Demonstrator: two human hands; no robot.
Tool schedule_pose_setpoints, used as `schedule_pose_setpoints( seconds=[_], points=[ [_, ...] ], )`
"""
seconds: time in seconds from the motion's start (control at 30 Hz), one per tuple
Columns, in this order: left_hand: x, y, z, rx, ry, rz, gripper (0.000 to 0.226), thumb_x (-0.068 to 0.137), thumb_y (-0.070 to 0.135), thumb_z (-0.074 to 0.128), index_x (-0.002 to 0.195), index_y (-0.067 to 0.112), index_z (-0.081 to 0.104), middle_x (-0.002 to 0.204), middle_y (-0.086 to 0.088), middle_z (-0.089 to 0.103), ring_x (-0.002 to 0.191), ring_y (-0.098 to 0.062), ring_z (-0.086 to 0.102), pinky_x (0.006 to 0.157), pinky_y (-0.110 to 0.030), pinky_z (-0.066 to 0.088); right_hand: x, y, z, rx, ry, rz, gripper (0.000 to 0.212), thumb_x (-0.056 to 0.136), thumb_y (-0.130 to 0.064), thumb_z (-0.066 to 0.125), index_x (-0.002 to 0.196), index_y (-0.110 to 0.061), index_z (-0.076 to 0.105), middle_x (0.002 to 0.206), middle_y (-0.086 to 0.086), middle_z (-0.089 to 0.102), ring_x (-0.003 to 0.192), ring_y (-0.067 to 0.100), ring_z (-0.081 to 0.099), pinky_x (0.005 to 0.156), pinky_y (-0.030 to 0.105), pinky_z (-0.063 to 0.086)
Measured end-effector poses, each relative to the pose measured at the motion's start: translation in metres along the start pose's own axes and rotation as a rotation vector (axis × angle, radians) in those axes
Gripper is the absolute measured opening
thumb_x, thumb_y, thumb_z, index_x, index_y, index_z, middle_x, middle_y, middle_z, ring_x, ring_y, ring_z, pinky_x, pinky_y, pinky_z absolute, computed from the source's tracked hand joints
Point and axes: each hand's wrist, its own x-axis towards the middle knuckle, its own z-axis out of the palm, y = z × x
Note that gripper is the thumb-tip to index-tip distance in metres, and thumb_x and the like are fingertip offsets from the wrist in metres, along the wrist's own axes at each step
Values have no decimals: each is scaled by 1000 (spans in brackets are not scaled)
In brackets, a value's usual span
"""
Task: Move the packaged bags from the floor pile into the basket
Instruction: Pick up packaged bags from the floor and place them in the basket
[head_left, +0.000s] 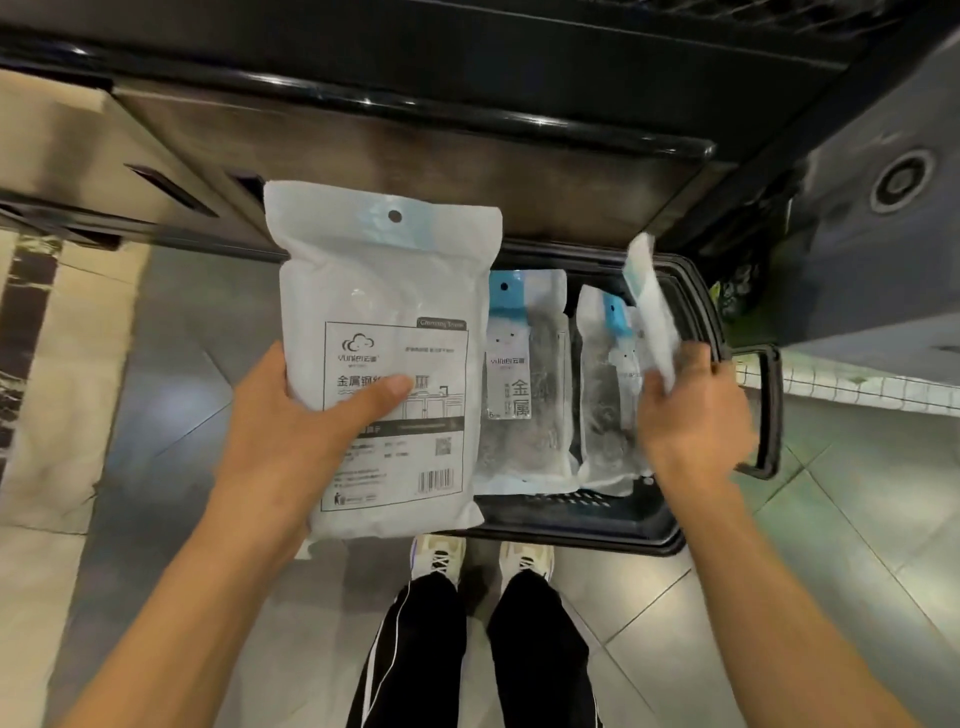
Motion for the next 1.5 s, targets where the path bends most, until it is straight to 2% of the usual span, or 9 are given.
schedule_pose_setpoints(
  seconds=[0.3,0.4,0.6,0.73,0.87,1.03,1.2,1.37,1.5],
  points=[
    [14,-8,-1,8,-8,-32,36,76,21,88,107,28,71,93,11,81,80,-10,79,74,-42,62,9,-43,74,-37,-232,0,90,100,-69,39,162,-8,14,157,23,25,140,42,33,99,53,49],
    [15,-10,2,6,-5,-57,35,76,20,88,105,28,70,91,11,81,79,-10,79,72,-41,62,17,-40,77,-44,-258,-30,88,104,-63,37,163,-3,10,168,22,10,147,44,27,106,56,45],
    [16,-13,7,10,0,-73,32,81,17,85,106,28,68,91,11,81,80,-11,78,69,-37,60,21,-26,84,-122,-162,-26,82,106,-55,41,161,0,13,165,25,19,140,42,38,95,52,53],
    [15,-12,7,52,40,-65,28,85,20,82,107,29,66,90,11,80,78,-9,77,60,-28,60,19,-28,78,-75,-149,-49,84,104,-61,40,162,-5,18,164,26,21,139,44,38,106,54,42],
    [13,-8,7,315,155,7,32,88,30,78,111,26,56,93,14,68,92,-18,68,80,-42,54,6,-28,48,70,48,-246,75,98,-59,41,154,-8,43,156,29,39,126,50,51,101,58,43],
    [12,-11,24,782,255,192,34,96,34,64,106,19,36,84,-10,58,79,-40,55,68,-43,38,-9,-32,3,217,50,-413,81,96,-67,35,159,-17,37,167,17,28,145,41,35,117,60,30],
    [57,-51,85,1080,20,141,59,98,22,60,146,10,28,132,-18,58,121,-40,56,86,-49,49,-6,-35,-22,238,27,-447,83,95,-70,32,162,-23,30,172,13,19,152,37,25,122,55,22],
    [85,-100,123,1290,-85,228,100,96,18,65,162,1,-8,170,-24,9,143,-37,35,110,-45,46,-1,-38,-24,243,14,-470,83,93,-72,30,162,-25,30,171,15,19,152,38,25,122,54,22],
    [101,-121,124,1472,-250,371,94,102,18,54,161,4,-18,171,-20,-17,149,-38,25,117,-45,37,-3,-35,-16,250,-39,-477,83,93,-73,28,163,-29,27,173,10,15,155,33,18,125,54,20]
  ],
)
